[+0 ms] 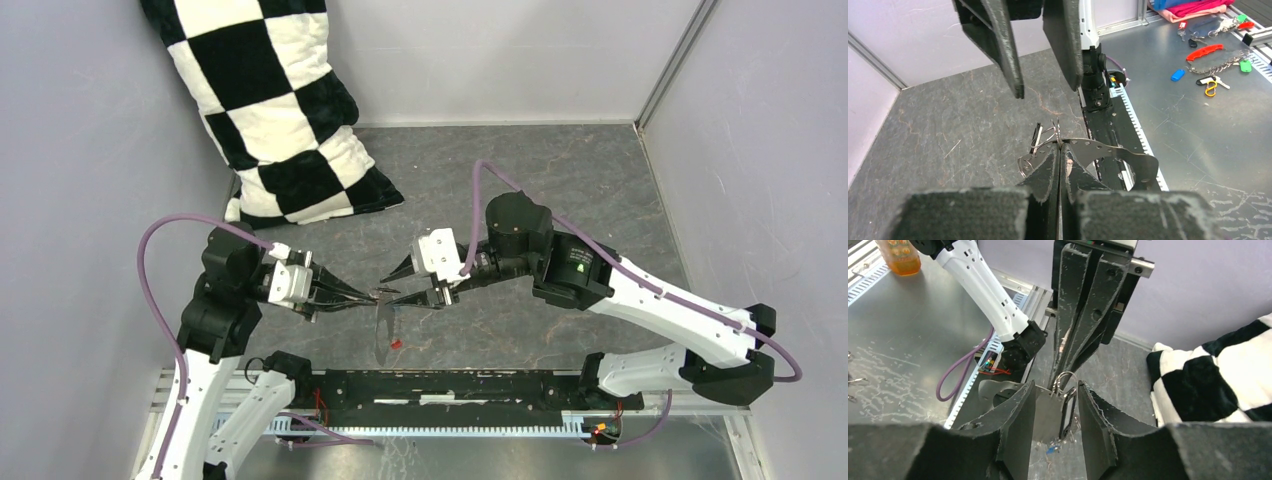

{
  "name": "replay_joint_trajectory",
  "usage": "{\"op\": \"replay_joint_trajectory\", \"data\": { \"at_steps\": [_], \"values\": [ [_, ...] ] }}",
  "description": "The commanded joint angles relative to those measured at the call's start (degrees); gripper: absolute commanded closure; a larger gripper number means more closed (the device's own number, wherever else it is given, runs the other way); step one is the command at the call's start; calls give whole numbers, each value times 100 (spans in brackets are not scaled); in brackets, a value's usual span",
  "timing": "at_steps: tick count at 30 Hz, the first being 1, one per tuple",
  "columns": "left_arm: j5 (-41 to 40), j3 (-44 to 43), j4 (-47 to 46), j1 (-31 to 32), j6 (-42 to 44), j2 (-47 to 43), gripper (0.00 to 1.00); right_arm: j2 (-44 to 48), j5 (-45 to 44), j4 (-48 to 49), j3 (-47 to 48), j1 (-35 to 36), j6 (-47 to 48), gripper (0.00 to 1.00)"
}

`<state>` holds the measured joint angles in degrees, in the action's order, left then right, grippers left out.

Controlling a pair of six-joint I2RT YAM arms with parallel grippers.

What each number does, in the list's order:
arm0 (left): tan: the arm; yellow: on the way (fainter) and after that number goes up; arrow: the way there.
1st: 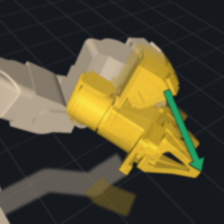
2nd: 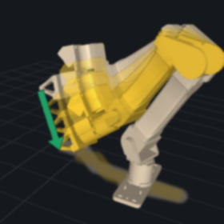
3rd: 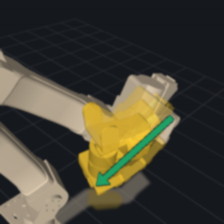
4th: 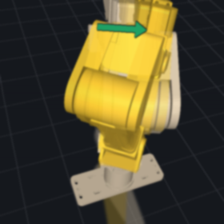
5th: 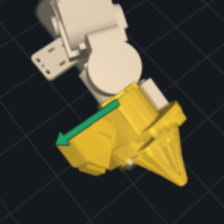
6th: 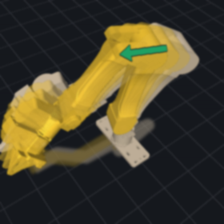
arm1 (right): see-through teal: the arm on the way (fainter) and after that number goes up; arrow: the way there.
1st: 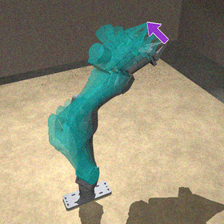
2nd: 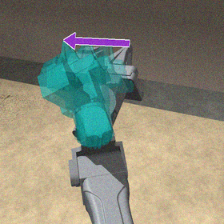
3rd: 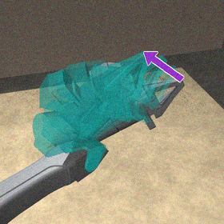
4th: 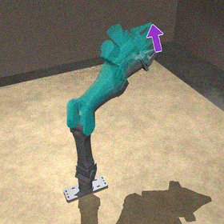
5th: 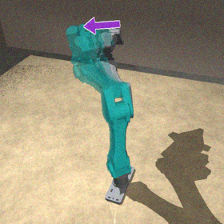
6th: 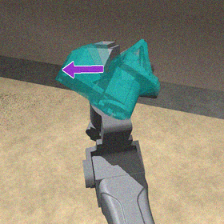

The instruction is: Put the keys on the keyring

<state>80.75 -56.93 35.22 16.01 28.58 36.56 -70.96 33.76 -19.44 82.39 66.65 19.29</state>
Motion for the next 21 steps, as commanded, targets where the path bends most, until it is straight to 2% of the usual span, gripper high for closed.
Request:
{"op": "replay_joint_trajectory", "data": {
  "at_steps": [1, 12, 21],
  "values": [
    [-116, 128, -847, 16, -830, -117, 98, 29, -244, -84, 21, 101, -66, 58],
    [-156, 120, -865, 16, -833, -165, 98, -148, -719, 10, 8, 280, -22, 64],
    [-167, 112, -874, 16, -801, -193, 98, -197, -752, 8, 14, 287, 0, 70]
  ]
}}
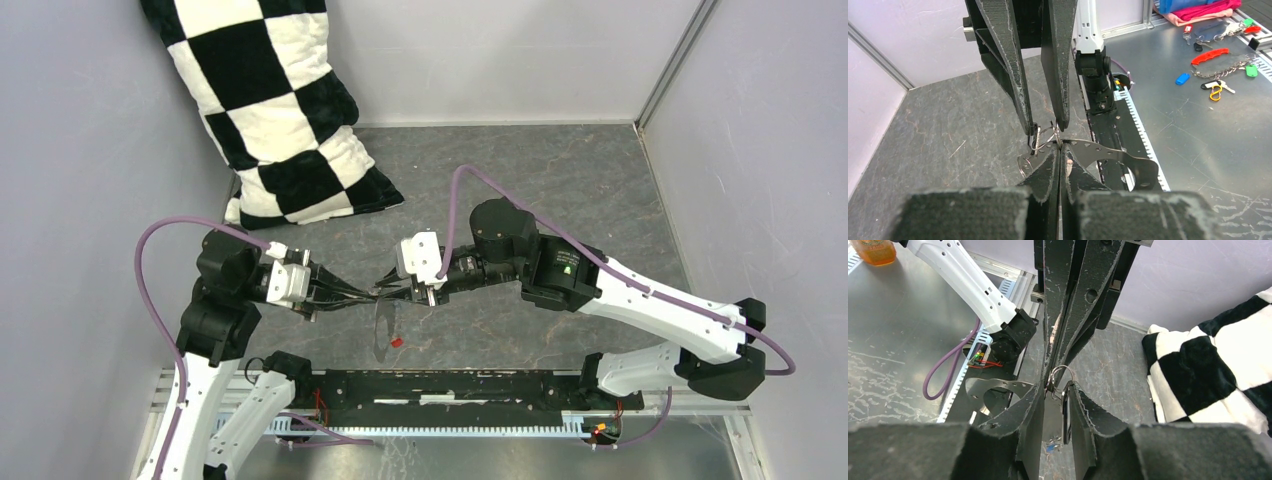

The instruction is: Put the keys on the keyring

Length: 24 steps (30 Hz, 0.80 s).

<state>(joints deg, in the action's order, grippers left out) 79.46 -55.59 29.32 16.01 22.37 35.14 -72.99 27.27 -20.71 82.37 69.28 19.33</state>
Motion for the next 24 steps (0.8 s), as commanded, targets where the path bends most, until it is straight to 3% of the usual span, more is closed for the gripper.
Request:
{"op": "replay_joint_trajectory", "data": {
  "at_steps": [1, 6, 11, 20, 24],
  "values": [
    [-43, -22, -279, 16, -173, -51, 98, 4, -97, 129, 25, 25, 0, 70],
    [-71, -31, -290, 16, -169, -59, 98, -21, -72, 87, 34, 21, 52, 80],
    [-108, -9, -290, 16, -163, -92, 98, -7, -57, 101, 43, 22, 149, 99],
    [-134, 40, -285, 16, -143, -156, 98, -54, -234, 14, 160, 23, 203, 100],
    [-115, 32, -286, 16, -112, -148, 98, -167, -94, 72, 231, 24, 145, 92]
  ]
}}
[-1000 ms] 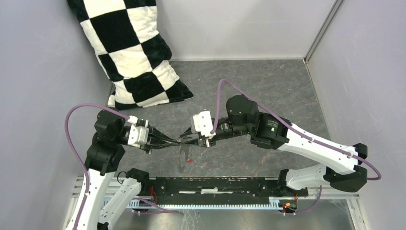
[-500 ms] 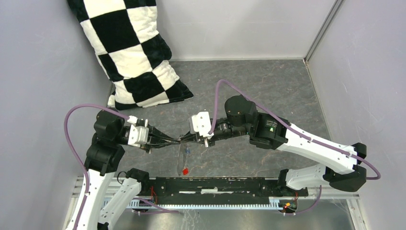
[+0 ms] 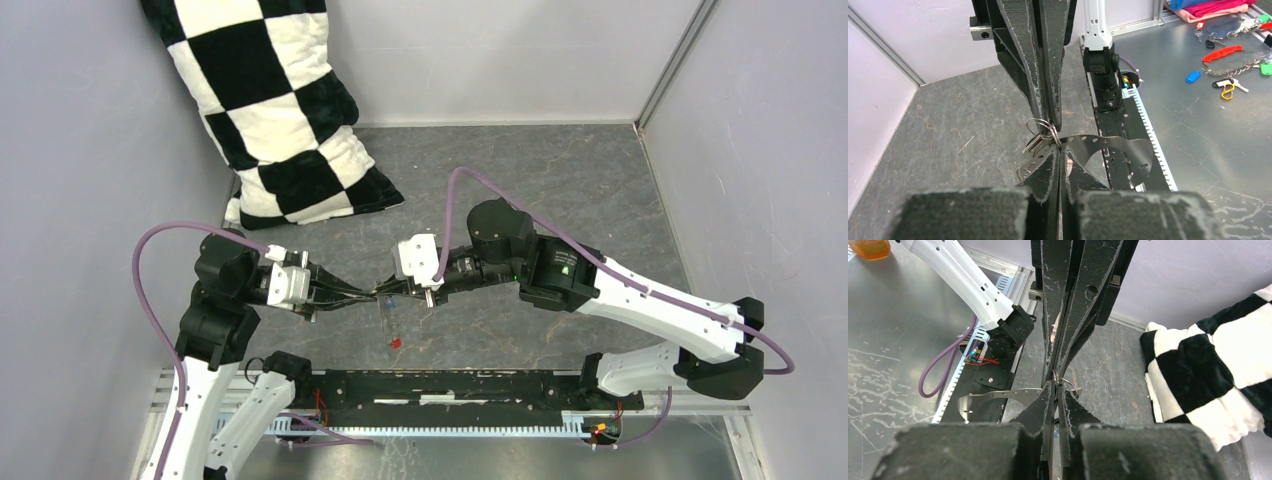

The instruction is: Put the keys on the keyring

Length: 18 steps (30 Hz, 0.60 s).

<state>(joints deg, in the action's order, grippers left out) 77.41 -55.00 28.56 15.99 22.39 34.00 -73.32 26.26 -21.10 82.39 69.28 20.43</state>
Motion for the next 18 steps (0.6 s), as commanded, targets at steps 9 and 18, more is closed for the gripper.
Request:
{"op": "replay_joint_trajectory", "data": {
  "at_steps": [9, 18],
  "values": [
    [108, -2, -209, 18, -104, -44, 98, -416, 405, -54, 503, 18, 230, 90],
    [168, 12, -210, 16, -125, -78, 98, -623, 828, -564, 849, 21, 584, 86]
  ]
}}
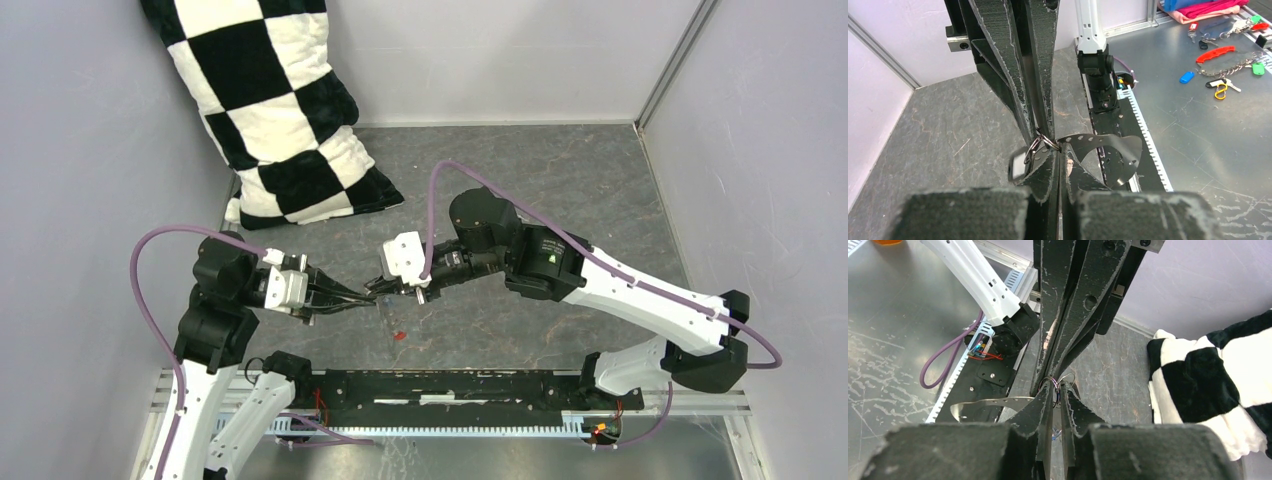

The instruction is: Put the keys on the keyring

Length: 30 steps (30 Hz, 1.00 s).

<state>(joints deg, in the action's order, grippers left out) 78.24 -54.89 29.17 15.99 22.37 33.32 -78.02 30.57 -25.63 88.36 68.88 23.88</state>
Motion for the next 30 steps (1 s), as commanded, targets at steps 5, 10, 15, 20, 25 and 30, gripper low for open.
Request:
{"op": "replay_joint_trajectory", "data": {
  "at_steps": [5, 10, 15, 20, 25, 30],
  "values": [
    [62, 12, -244, 18, -119, -27, 98, -43, 311, -263, 287, 59, 389, 95],
    [72, 5, -241, 18, -80, -4, 98, -31, 336, -325, 305, 44, 339, 100],
    [122, -22, -178, 18, -92, -41, 89, -58, 385, -277, 273, -43, 203, 100],
    [-43, -254, 465, 18, 373, -106, 73, 182, 509, 151, -49, -297, -36, 100],
    [-376, -584, 1339, 17, 1046, -96, 71, 343, 732, 354, -230, -505, -202, 100],
    [-739, -898, 2204, 18, 1983, 6, 73, 401, 871, 448, -305, -579, -311, 100]
  ]
}}
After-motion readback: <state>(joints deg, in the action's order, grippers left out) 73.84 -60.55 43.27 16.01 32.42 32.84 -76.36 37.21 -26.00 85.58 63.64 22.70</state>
